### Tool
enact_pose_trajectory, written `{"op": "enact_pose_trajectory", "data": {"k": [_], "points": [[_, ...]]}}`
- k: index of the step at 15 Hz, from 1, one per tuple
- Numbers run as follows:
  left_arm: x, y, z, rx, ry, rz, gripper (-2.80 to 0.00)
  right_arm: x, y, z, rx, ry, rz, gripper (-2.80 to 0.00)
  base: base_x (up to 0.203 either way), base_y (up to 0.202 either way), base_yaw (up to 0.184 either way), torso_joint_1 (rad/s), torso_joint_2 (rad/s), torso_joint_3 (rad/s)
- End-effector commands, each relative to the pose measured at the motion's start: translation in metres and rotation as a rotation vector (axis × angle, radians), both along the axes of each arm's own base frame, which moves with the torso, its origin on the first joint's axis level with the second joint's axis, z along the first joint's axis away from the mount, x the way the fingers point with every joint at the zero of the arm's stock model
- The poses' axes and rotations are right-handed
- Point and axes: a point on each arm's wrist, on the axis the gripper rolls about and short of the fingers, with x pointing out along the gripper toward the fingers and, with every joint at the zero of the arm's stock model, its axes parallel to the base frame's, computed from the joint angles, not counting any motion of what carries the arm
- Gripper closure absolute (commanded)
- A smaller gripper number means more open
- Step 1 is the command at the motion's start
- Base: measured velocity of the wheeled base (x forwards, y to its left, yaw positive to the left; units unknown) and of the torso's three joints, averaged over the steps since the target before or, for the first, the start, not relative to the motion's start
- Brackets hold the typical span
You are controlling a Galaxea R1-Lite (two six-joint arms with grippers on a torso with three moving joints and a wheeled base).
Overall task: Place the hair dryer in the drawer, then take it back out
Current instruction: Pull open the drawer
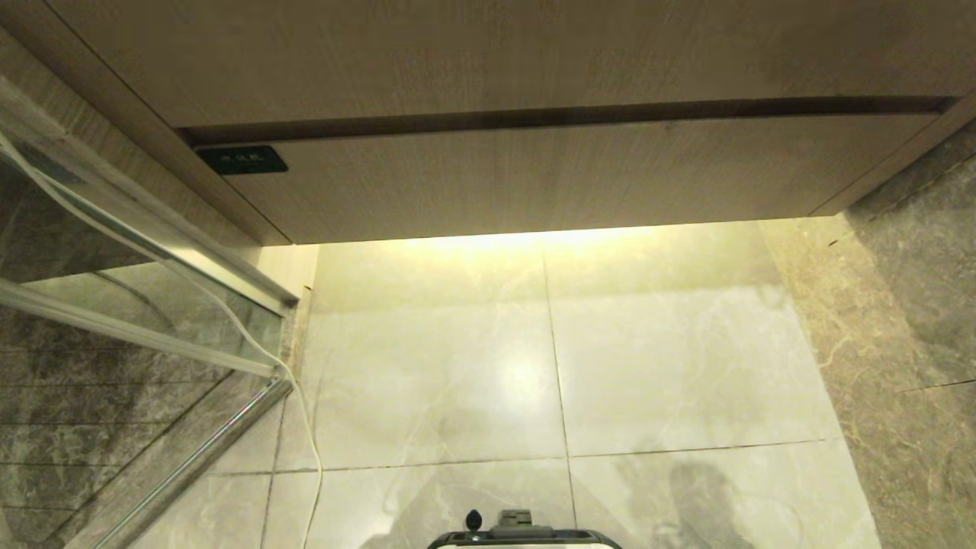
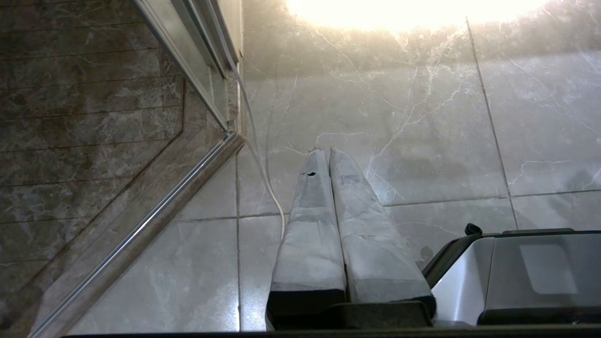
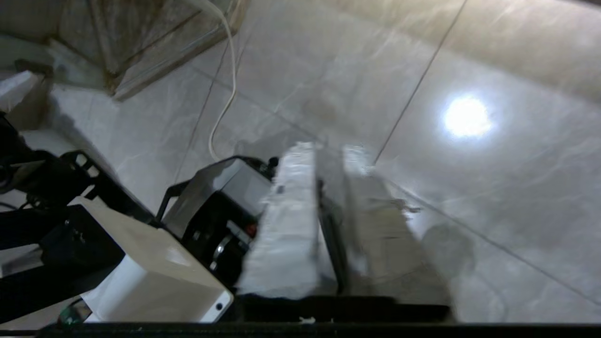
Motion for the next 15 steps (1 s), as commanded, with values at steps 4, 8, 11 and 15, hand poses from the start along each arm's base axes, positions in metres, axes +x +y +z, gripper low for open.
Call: {"op": "enact_pose_trajectory", "data": {"k": [4, 8, 11, 15], "points": [[0.000, 0.000, 0.000, 0.000, -0.001, 0.000, 0.00, 0.109, 0.036, -0.024, -0.107, -0.013, 0.000, -2.80, 0.000, 0.000, 0.000, 0.000, 0.00, 0.000], [0.000, 0.000, 0.000, 0.000, -0.001, 0.000, 0.00, 0.147, 0.044, -0.048, -0.285, -0.252, 0.189, -2.80, 0.000, 0.000, 0.000, 0.000, 0.00, 0.000], [0.000, 0.000, 0.000, 0.000, -0.001, 0.000, 0.00, 0.169, 0.033, -0.065, -0.420, -0.412, 0.321, -2.80, 0.000, 0.000, 0.000, 0.000, 0.00, 0.000], [0.000, 0.000, 0.000, 0.000, 0.000, 0.000, 0.00, 0.191, 0.013, -0.091, -0.458, -0.422, 0.276, -2.80, 0.000, 0.000, 0.000, 0.000, 0.00, 0.000]]}}
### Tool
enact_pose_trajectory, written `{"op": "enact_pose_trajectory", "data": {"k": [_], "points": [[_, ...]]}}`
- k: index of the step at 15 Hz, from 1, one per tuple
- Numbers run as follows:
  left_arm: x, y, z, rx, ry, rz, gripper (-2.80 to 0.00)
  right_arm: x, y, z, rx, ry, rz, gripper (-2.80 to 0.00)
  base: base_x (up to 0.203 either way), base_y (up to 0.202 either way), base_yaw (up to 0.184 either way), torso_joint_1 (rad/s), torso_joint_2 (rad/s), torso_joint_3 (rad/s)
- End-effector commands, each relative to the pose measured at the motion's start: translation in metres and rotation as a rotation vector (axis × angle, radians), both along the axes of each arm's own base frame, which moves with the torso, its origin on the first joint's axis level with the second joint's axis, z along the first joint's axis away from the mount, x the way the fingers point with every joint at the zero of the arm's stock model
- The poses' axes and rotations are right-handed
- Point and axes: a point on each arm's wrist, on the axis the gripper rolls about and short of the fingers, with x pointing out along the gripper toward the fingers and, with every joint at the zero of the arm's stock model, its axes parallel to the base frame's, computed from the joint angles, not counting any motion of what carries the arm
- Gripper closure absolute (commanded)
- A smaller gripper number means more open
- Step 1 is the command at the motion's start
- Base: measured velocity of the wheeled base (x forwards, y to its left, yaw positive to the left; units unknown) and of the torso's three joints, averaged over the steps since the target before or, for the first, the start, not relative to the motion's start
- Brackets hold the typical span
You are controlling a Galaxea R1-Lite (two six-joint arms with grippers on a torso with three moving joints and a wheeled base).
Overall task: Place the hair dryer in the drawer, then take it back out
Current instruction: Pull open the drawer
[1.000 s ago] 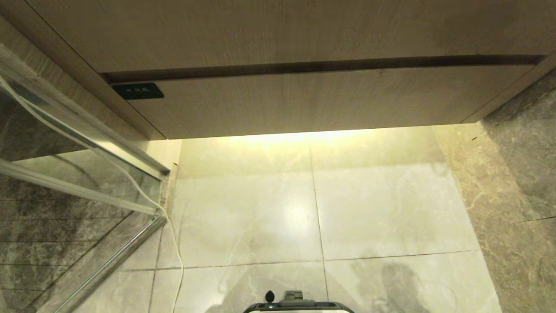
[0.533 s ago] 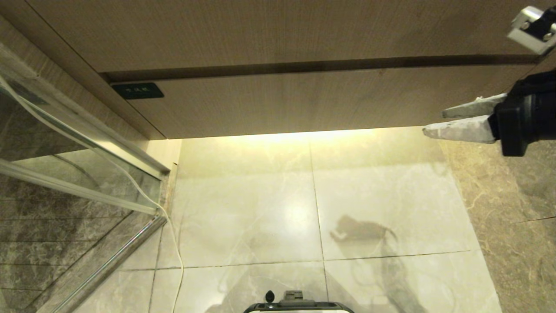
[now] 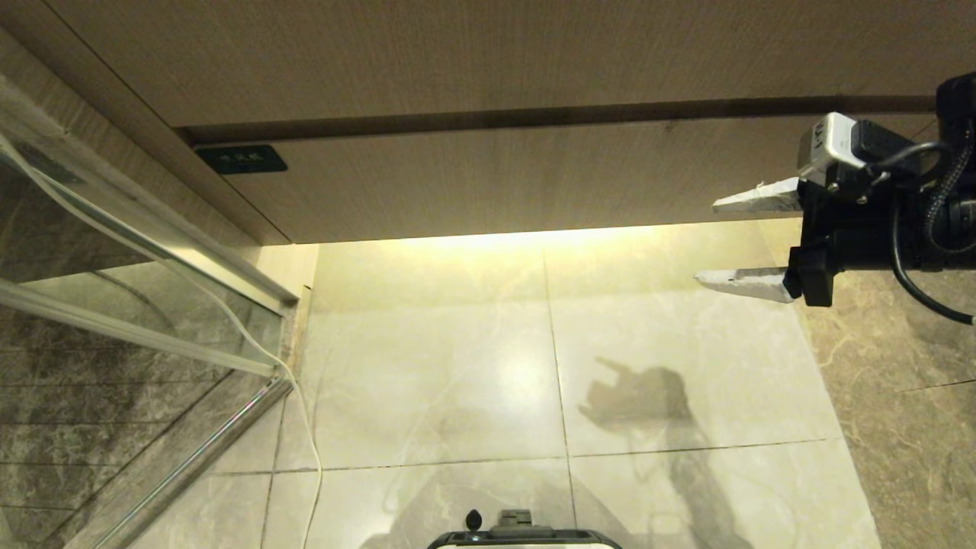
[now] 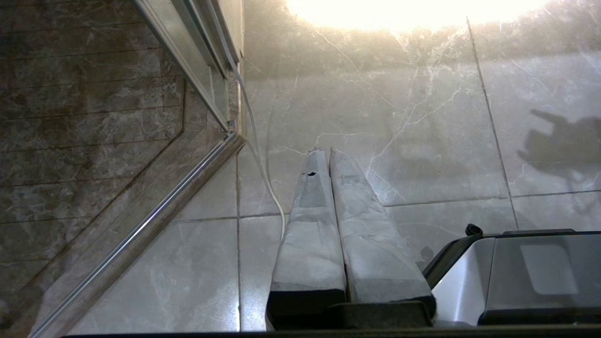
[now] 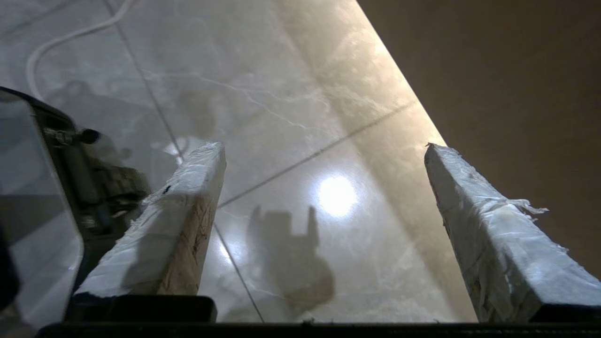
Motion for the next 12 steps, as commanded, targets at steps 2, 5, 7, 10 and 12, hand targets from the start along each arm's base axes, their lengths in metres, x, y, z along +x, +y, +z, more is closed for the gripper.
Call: {"op": "enact_pose_trajectory", "data": {"k": [2, 5, 7, 10, 12], "points": [[0.000, 0.000, 0.000, 0.000, -0.001, 0.000, 0.00, 0.026, -0.011, -0.008, -0.009, -0.066, -0.097, -2.80, 0.000, 0.000, 0.000, 0.000, 0.00, 0.000], [0.000, 0.000, 0.000, 0.000, 0.000, 0.000, 0.00, 0.052, -0.010, 0.000, 0.034, -0.275, -0.157, -2.80, 0.000, 0.000, 0.000, 0.000, 0.00, 0.000], [0.000, 0.000, 0.000, 0.000, 0.000, 0.000, 0.00, 0.063, -0.009, 0.006, 0.097, -0.303, -0.172, -2.80, 0.000, 0.000, 0.000, 0.000, 0.00, 0.000], [0.000, 0.000, 0.000, 0.000, 0.000, 0.000, 0.00, 0.074, -0.007, 0.011, 0.108, -0.328, -0.168, -2.80, 0.000, 0.000, 0.000, 0.000, 0.00, 0.000], [0.000, 0.000, 0.000, 0.000, 0.001, 0.000, 0.00, 0.079, -0.006, 0.007, 0.114, -0.333, -0.144, -2.80, 0.000, 0.000, 0.000, 0.000, 0.00, 0.000]]}}
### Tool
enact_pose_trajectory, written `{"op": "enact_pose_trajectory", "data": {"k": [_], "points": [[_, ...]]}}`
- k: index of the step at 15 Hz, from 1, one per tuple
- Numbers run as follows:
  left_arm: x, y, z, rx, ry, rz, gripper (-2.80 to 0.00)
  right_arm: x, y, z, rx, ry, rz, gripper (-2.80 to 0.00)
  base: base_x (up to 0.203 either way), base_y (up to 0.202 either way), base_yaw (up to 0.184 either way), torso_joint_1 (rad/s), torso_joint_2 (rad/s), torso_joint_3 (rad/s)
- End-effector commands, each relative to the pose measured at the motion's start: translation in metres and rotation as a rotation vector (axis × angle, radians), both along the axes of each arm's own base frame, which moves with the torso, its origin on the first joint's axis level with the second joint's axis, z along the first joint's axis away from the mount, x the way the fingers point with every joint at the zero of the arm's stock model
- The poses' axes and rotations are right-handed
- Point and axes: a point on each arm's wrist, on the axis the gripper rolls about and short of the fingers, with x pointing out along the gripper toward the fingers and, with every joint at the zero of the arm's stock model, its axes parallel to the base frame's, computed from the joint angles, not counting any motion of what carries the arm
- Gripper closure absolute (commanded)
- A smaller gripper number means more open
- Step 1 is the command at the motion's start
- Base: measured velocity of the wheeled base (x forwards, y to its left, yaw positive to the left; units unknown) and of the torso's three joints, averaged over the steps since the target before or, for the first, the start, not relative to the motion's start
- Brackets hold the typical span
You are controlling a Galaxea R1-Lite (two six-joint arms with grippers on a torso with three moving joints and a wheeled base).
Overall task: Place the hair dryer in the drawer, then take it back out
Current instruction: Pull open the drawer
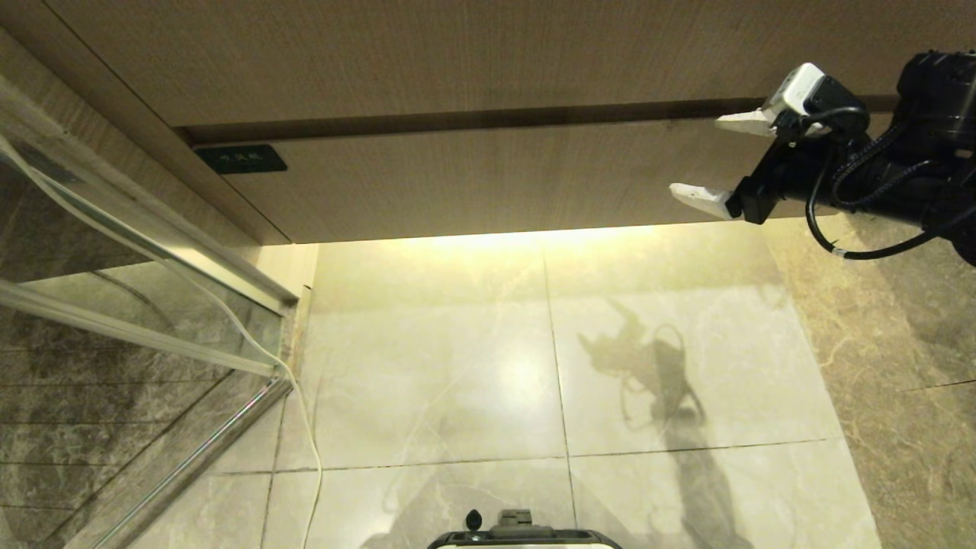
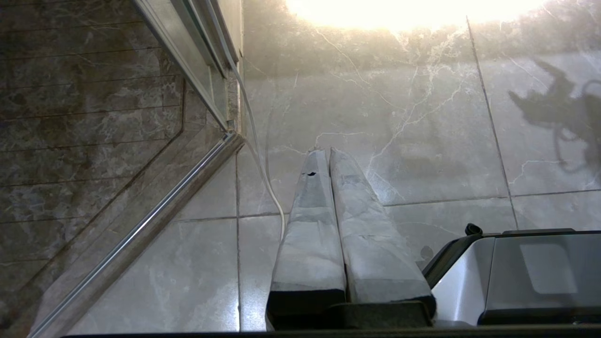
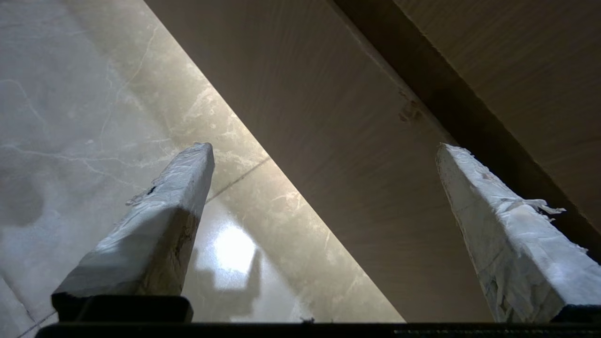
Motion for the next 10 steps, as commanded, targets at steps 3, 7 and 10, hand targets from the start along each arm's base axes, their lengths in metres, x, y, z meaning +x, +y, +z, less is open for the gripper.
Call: {"op": "enact_pose_trajectory", "data": {"k": [3, 7, 10], "points": [[0.000, 0.000, 0.000, 0.000, 0.001, 0.000, 0.00, 0.016, 0.002, -0.011, -0.006, -0.018, 0.030, -2.80, 0.000, 0.000, 0.000, 0.000, 0.00, 0.000], [0.000, 0.000, 0.000, 0.000, 0.001, 0.000, 0.00, 0.024, -0.003, -0.009, -0.068, -0.073, 0.050, -2.80, 0.000, 0.000, 0.000, 0.000, 0.00, 0.000], [0.000, 0.000, 0.000, 0.000, 0.000, 0.000, 0.00, 0.032, -0.003, -0.011, -0.148, -0.128, 0.073, -2.80, 0.000, 0.000, 0.000, 0.000, 0.00, 0.000]]}}
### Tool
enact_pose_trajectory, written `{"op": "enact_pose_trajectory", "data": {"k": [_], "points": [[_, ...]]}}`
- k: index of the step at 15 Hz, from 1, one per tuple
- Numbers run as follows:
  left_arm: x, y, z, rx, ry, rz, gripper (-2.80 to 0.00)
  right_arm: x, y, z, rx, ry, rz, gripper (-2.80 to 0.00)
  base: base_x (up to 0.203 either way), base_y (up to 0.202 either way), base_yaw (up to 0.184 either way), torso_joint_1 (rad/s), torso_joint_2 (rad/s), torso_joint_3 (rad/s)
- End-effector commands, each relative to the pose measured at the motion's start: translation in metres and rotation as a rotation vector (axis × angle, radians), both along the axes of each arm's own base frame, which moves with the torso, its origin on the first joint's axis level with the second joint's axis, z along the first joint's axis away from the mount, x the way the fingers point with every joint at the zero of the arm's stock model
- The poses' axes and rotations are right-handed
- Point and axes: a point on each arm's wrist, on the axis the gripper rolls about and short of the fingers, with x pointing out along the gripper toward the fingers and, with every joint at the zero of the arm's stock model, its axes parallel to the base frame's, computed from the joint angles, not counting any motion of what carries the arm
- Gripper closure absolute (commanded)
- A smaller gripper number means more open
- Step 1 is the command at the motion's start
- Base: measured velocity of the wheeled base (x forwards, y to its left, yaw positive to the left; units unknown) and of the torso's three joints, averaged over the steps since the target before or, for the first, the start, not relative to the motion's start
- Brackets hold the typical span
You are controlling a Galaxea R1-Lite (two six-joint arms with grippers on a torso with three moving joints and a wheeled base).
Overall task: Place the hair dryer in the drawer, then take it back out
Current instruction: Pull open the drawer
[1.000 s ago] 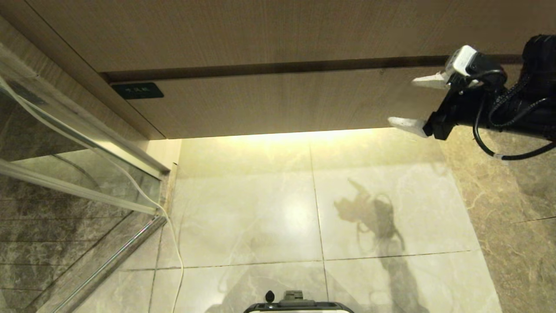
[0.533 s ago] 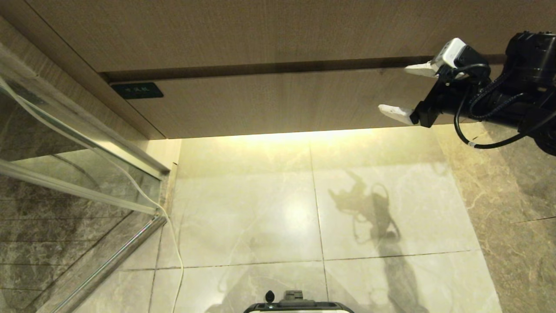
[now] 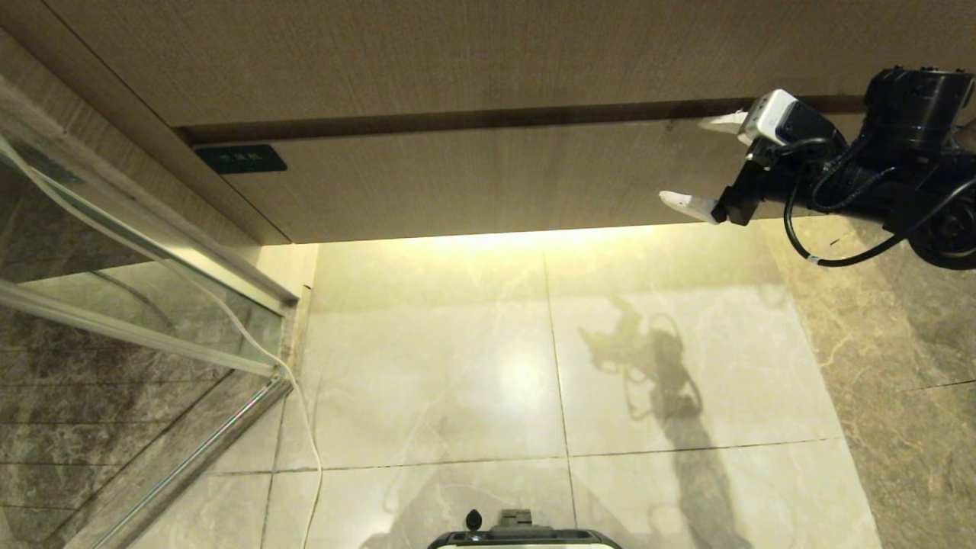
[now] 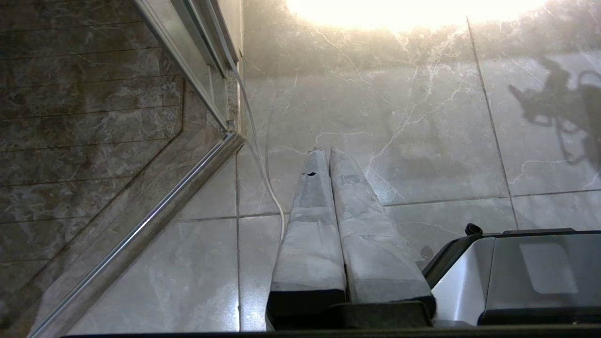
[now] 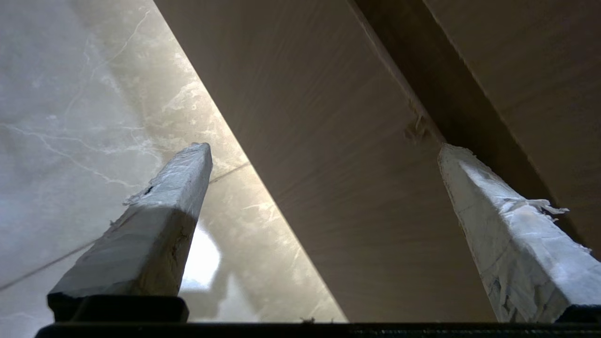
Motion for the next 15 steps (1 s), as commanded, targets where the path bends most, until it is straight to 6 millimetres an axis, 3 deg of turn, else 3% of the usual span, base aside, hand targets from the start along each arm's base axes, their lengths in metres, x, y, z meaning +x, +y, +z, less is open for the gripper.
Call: {"op": "enact_pose_trajectory", "data": {"k": [1, 15], "points": [[0.000, 0.000, 0.000, 0.000, 0.000, 0.000, 0.00, 0.008, 0.000, -0.002, -0.031, -0.013, 0.022, -2.80, 0.000, 0.000, 0.000, 0.000, 0.00, 0.000], [0.000, 0.000, 0.000, 0.000, 0.000, 0.000, 0.00, 0.044, -0.011, 0.006, -0.080, -0.066, -0.011, -2.80, 0.000, 0.000, 0.000, 0.000, 0.00, 0.000]]}}
